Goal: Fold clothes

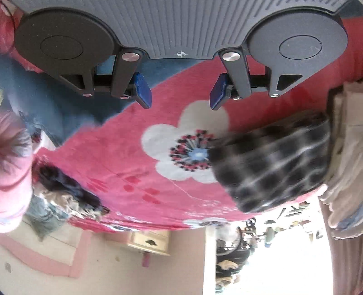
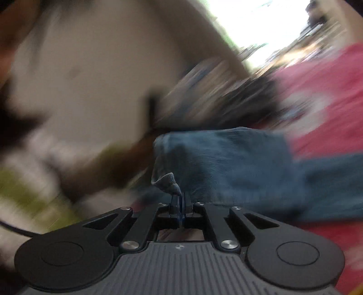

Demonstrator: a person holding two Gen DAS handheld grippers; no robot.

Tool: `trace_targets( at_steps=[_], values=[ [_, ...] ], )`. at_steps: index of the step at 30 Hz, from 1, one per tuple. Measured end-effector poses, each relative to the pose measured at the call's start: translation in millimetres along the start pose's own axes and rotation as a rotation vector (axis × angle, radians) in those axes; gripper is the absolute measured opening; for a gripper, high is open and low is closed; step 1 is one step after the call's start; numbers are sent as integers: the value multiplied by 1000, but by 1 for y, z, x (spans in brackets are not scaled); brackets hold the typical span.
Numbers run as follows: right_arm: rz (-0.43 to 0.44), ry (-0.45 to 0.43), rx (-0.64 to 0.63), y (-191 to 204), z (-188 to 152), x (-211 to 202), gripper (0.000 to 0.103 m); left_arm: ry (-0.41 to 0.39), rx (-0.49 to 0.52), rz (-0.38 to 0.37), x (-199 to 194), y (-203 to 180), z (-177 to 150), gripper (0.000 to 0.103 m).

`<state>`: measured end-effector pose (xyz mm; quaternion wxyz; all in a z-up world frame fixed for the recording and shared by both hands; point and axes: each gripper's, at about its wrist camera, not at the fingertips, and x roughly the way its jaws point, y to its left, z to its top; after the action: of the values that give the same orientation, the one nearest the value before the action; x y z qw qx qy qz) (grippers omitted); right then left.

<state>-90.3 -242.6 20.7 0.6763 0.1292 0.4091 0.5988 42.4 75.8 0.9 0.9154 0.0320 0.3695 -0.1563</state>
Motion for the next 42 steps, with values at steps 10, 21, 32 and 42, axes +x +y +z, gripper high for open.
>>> trace_targets(
  at_steps=[10, 21, 32, 42],
  values=[
    [373, 522, 42, 16, -29, 76, 6, 101, 131, -170, 11, -43, -26, 57],
    [305, 453, 140, -5, -33, 42, 29, 241, 375, -289, 41, -89, -51, 58],
    [86, 91, 356, -58, -21, -29, 38, 374, 388, -322, 12, -72, -70, 58],
    [-177, 25, 322, -78, -14, -25, 38, 453, 428, -301, -6, -71, -86, 58]
  ],
)
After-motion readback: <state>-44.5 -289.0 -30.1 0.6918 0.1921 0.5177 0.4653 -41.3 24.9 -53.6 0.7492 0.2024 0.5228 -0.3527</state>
